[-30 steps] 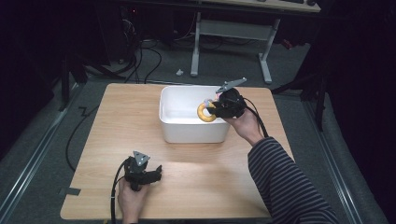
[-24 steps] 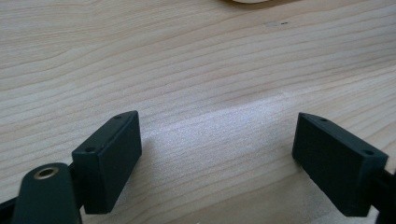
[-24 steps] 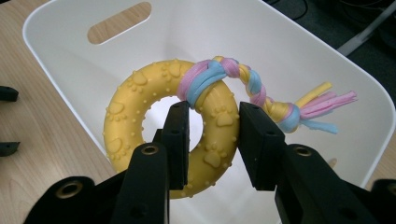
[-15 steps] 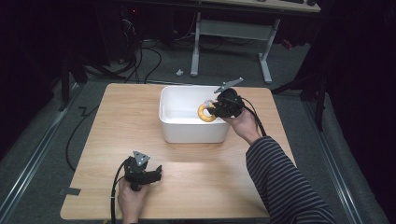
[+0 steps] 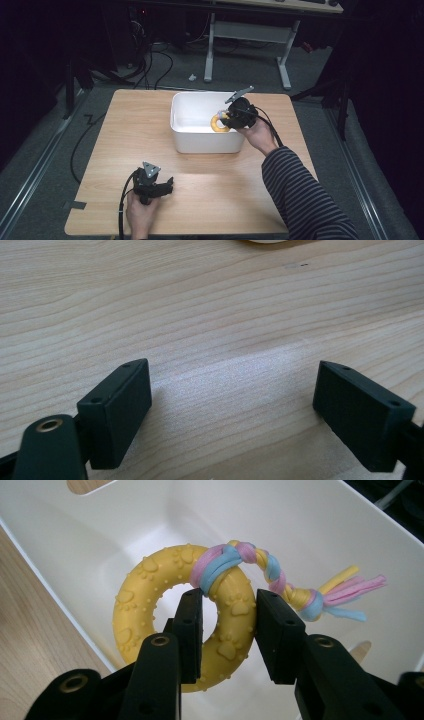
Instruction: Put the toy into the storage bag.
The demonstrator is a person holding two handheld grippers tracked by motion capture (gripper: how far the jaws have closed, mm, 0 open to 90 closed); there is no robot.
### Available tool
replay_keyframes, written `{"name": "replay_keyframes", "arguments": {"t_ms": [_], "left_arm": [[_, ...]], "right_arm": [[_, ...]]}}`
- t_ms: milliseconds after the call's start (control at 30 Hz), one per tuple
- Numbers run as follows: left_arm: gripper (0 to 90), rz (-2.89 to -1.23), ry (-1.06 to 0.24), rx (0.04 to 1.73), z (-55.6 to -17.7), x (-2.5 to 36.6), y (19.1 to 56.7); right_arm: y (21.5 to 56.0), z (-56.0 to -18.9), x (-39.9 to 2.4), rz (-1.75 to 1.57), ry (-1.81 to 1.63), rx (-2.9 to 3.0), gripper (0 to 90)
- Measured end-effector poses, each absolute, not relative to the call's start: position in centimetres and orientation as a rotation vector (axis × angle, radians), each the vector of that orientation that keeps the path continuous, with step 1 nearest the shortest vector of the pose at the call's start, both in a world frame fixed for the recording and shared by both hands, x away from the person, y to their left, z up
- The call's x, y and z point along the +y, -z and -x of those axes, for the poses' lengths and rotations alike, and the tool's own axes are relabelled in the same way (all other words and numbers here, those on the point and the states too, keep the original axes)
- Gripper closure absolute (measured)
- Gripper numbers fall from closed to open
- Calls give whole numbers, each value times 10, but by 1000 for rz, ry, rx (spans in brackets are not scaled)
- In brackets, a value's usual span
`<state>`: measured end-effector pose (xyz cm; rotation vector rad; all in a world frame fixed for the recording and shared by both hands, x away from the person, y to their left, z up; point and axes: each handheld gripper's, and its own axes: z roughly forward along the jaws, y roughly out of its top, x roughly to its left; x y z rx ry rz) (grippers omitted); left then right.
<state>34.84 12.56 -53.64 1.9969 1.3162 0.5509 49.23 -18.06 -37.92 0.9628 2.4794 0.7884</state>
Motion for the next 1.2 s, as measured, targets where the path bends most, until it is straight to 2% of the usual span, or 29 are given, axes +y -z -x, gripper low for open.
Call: {"name": "replay_keyframes", "arguments": {"t_ms": [300,467,1200], "left_arm": [[159,-1996,-550,1316,-348,125,536],[158,-1998,-549,1315,-348,125,536],[157,-1997,-550,1316,-348,125,536]], "right_arm": [[378,-493,-179,-963,-801,2489,707],[376,-490,-183,-962,-809,2484,707],[358,-455,-253,-1052,-992,2357,560]]}}
